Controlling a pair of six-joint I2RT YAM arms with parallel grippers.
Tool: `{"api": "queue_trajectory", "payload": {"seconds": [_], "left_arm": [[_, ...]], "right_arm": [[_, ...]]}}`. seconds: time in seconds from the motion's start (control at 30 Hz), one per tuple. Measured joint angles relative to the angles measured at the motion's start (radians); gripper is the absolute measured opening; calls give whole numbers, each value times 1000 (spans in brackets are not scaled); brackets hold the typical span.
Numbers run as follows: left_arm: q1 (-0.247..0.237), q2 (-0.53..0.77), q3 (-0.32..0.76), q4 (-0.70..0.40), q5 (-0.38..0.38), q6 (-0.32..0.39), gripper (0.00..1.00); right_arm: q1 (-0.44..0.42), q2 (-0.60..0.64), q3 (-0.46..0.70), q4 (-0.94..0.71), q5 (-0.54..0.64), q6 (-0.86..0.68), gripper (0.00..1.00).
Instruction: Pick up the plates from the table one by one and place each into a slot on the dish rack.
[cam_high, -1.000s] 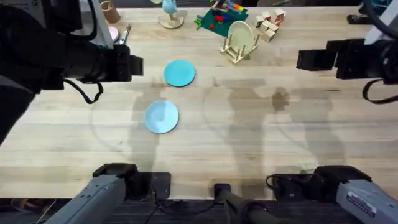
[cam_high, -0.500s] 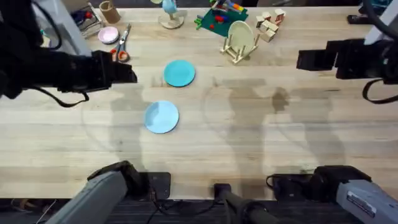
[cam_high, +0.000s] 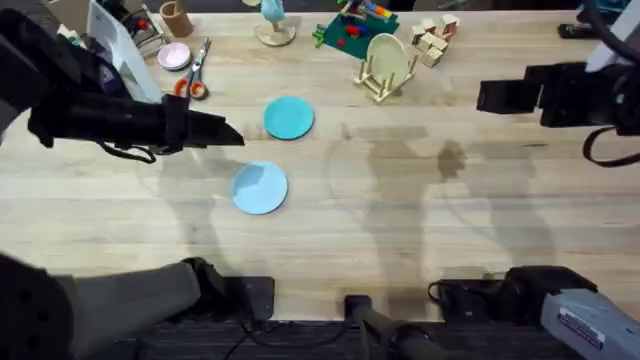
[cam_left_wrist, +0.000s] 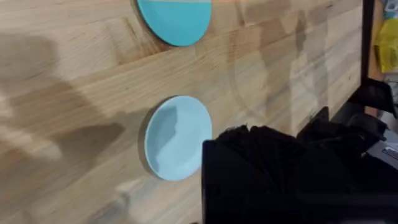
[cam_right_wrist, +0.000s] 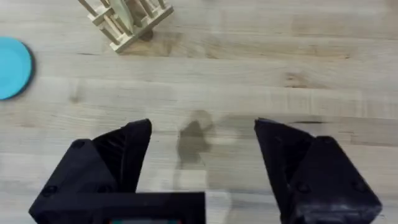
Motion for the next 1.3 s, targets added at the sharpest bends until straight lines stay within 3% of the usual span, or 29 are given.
{"api": "queue_trajectory", "payload": {"seconds": [0.33,0.5,0.63,1.0,1.17,1.3], "left_arm": [[89,151,-41,-8,131,250,41],[92,218,-43,-9,169,355,41],[91,280,-45,-8,179,401,41],[56,433,-50,0,190,427,41],[57,433,-50,40,178,346,40],[57,433,-50,64,119,276,41]], "right_arm": [[0,0,0,0,0,0,996],[0,0,0,0,0,0,996],[0,0,0,0,0,0,995],[0,0,0,7,0,0,996],[0,0,0,7,0,0,996],[0,0,0,7,0,0,996]]}}
